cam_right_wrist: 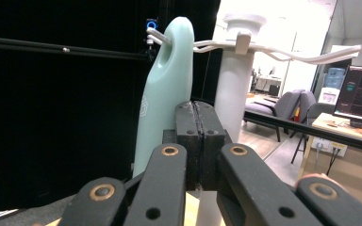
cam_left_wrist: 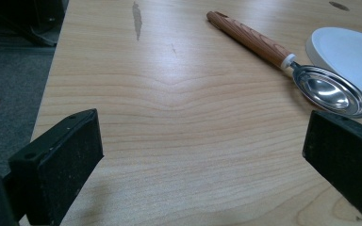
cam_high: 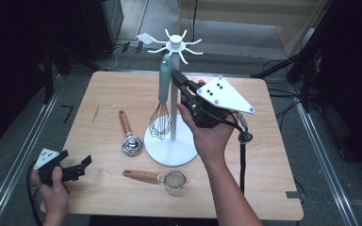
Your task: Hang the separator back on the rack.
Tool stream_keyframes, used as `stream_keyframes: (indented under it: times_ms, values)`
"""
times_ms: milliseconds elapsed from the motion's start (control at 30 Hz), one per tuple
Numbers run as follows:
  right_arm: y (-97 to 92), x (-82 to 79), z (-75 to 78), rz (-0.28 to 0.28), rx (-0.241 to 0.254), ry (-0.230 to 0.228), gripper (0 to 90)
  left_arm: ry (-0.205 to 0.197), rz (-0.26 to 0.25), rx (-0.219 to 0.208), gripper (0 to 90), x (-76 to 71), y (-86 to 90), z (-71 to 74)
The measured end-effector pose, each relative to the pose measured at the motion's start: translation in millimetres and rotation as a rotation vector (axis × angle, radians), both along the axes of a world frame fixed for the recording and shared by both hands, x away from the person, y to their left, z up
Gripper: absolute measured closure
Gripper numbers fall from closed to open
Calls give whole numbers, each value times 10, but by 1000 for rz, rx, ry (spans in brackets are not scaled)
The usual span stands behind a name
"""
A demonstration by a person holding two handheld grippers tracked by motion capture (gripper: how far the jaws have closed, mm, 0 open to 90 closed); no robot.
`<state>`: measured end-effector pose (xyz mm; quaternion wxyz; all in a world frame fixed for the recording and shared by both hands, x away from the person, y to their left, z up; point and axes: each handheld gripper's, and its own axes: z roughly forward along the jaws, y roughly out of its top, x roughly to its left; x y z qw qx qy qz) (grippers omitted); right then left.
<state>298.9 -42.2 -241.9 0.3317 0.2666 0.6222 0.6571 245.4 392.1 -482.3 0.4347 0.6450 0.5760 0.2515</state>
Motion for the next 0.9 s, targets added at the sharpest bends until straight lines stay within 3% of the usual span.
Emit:
stream_keyframes:
  times_ms: [367, 633, 900]
  values:
    - [43, -2, 1, 19, -10, 4, 887, 1, -2, 3, 0, 0, -1, 1]
    - [-96, -3, -83, 0, -28, 23, 823, 0, 0, 7, 0, -1, -4, 1]
    - [-272, -18, -272, -26, -62, 65, 757, -7, -9, 17, 0, -8, -13, 3]
